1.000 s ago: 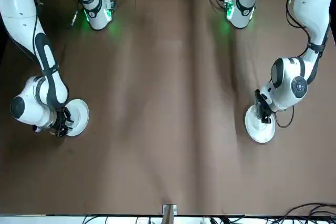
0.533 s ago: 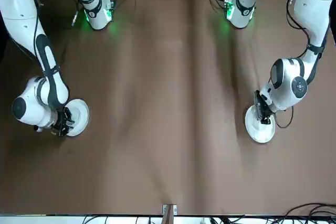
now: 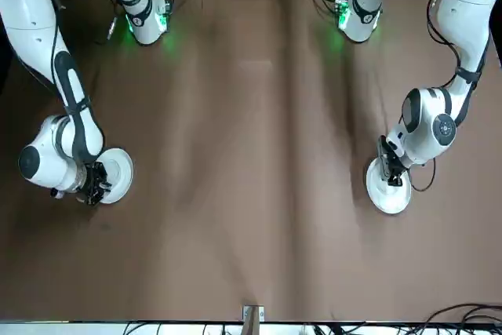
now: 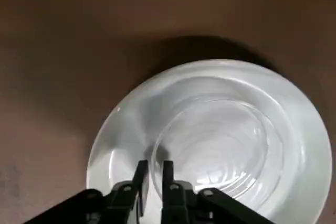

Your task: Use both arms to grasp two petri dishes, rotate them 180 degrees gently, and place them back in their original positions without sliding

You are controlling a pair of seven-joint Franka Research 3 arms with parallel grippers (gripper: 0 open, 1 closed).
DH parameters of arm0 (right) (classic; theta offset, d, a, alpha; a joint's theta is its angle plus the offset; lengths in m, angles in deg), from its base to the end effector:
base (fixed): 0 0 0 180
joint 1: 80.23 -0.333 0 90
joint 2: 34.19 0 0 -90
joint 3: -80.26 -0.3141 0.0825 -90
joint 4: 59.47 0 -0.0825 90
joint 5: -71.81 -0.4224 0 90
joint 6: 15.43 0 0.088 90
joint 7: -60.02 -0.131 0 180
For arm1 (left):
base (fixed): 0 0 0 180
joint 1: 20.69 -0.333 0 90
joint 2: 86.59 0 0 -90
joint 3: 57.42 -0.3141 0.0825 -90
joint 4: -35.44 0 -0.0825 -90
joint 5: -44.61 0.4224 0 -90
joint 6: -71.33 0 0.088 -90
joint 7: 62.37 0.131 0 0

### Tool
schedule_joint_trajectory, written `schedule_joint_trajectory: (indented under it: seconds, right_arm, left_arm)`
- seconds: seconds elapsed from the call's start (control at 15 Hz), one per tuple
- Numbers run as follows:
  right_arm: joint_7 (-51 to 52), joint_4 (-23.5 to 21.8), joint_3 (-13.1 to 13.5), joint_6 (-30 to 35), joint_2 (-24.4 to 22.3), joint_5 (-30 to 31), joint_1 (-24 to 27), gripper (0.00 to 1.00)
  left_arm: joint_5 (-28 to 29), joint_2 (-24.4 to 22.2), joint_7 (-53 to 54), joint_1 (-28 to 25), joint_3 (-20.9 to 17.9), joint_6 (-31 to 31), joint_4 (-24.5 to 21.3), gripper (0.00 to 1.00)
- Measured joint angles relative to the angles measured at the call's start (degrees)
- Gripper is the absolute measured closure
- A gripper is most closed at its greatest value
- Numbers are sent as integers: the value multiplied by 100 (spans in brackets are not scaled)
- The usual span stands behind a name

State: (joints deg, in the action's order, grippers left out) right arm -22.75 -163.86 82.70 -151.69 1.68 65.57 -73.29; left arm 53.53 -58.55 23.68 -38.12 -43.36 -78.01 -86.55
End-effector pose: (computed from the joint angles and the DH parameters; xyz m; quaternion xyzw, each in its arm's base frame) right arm 0.6549 -0.1049 0.1307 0.6660 -0.7448 -0.0416 0.0015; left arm 0.5919 0.0259 0.1236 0.7147 -0.6992 0.0153 0.0093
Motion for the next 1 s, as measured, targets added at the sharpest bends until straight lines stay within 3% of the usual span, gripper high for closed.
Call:
schedule_joint_trajectory:
  seconds: [0.07,0.27,0.4,0.47,0.53,0.67,0.73,1.0]
  right_arm:
    - [0,17,0,1,0,0,-1,89]
    - [-1,49,-2,3,0,0,-1,97]
    - [0,53,-2,3,0,0,-1,97]
    - [0,69,-3,3,0,0,-2,97]
    - [2,98,-6,3,0,0,-4,97]
    - [6,162,-21,6,-4,0,-12,97]
    - [7,196,-30,13,-17,0,-18,97]
    - [202,519,-38,644,-262,0,-57,97]
  left_arm:
    - [0,0,1,0,1,-1,0,50]
    - [1,0,4,1,3,-7,0,55]
    - [1,-1,4,1,4,-12,0,58]
    - [2,-7,6,1,5,-16,1,67]
    - [2,-7,6,1,6,-17,1,67]
    - [2,-12,9,1,9,-26,3,79]
    - [3,-13,12,3,12,-29,3,80]
    - [7,-12,24,12,21,-93,2,95]
